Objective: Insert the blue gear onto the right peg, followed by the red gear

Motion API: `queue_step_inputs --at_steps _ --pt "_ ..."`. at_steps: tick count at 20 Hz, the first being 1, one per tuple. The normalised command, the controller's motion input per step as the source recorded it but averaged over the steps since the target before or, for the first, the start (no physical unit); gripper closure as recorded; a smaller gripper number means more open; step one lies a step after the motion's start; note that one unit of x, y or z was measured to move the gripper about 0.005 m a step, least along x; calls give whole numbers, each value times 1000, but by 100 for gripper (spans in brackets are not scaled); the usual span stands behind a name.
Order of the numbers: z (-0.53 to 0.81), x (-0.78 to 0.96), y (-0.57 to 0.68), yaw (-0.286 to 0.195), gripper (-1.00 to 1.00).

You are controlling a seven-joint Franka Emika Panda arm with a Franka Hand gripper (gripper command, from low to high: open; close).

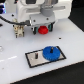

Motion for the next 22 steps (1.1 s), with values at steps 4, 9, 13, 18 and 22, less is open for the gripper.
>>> queue_step_inputs --at_steps 4,9,13,18,22 --pt "139 6 28 0 100" --pt "451 173 -15 0 100" --pt "492 378 -70 0 100" --pt "470 543 -114 0 100" --pt "466 684 -92 0 100"
